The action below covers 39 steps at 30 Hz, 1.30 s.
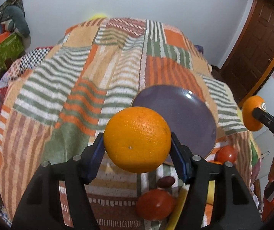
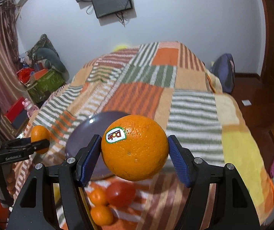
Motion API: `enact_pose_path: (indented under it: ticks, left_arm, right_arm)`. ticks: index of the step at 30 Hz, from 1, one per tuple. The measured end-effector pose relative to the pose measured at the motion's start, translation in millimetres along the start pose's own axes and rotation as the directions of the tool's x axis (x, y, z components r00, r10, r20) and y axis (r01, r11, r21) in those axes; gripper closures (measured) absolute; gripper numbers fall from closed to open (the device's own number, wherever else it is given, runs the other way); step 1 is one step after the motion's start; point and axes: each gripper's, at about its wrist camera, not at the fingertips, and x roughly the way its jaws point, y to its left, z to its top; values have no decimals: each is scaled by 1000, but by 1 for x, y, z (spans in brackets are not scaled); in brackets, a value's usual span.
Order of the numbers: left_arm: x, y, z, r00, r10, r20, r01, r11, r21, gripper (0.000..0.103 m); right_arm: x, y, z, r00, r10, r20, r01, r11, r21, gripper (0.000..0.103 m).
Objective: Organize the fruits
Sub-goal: 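Grasp and lift the plain orange with the left tool while the right tool lifts the Dole orange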
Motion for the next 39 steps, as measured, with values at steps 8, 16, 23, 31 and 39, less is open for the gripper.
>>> enact_pose_path:
  ticks: [8, 16, 23, 31, 39]
  left_arm:
    - [-11, -7, 30, 997, -6, 74, 4, 1000, 29, 39]
    - [-4, -19, 53, 995, -11, 99, 5, 998, 61, 39]
    - [20, -27, 65, 997, -36, 68, 31, 997, 69, 39]
    - [53, -26, 71, 999, -44, 8, 44, 996, 77, 39]
    - [84, -23, 68, 997, -48, -64, 54, 994, 98, 39]
  right_arm:
    - [10, 14, 25, 999, 4, 54, 0, 998, -70, 36]
    - [32, 20, 42, 998, 20, 55, -14, 994, -104, 36]
    - [57, 26, 46, 999, 33, 22, -30, 991, -130, 36]
    - [94, 27, 44, 998, 31, -58, -39, 987, -156, 36]
    - [127, 24, 37, 987, 35, -159, -63, 983, -170, 36]
